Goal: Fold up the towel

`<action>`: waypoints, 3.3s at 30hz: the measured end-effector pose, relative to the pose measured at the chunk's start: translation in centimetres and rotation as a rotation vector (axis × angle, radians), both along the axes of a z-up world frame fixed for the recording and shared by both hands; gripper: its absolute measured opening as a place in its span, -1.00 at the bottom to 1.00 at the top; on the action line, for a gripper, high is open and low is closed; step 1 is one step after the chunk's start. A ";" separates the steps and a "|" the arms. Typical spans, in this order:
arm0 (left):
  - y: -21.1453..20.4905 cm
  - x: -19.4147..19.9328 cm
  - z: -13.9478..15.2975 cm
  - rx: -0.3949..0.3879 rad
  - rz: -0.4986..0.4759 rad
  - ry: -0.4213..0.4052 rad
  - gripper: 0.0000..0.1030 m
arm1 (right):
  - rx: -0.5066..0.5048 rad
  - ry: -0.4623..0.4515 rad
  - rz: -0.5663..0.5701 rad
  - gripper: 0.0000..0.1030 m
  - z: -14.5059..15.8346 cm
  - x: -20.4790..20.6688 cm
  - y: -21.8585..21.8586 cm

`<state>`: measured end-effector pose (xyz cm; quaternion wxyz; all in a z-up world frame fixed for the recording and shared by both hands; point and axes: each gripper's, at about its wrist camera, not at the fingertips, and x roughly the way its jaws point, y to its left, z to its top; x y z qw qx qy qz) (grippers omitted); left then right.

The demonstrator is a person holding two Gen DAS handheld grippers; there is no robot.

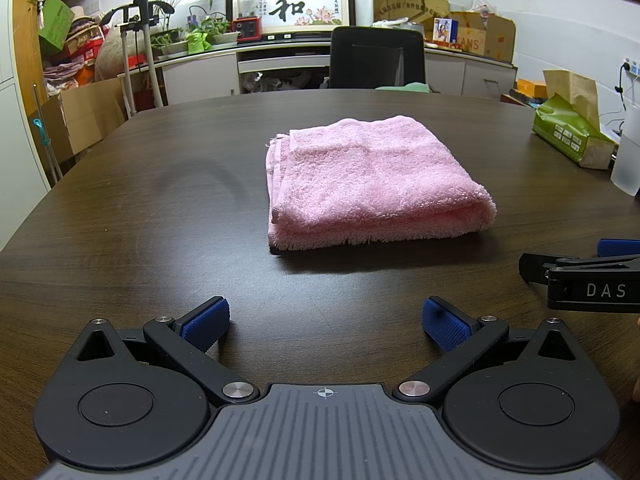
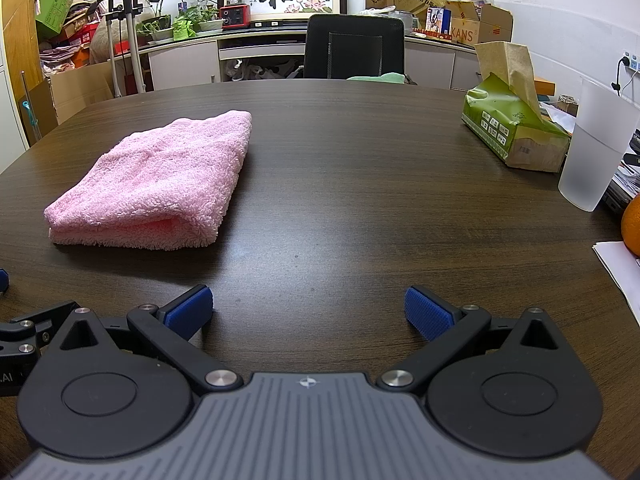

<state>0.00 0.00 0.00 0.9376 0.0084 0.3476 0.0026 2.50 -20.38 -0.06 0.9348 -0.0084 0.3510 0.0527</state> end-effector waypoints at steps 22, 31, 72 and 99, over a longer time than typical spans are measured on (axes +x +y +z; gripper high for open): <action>-0.1 -0.1 0.0 0.002 -0.014 0.002 1.00 | 0.000 0.000 0.000 1.00 0.0 0.0 0.0; 0.0 -0.2 0.0 0.000 -0.015 0.003 1.00 | 0.000 0.000 0.000 1.00 0.0 0.1 0.0; 17.8 1.1 1.4 0.036 0.375 -0.052 1.00 | 0.002 0.000 0.009 1.00 0.0 0.2 0.0; 20.7 1.2 0.6 0.003 0.394 -0.015 1.00 | 0.000 0.000 0.015 1.00 0.0 0.2 -0.1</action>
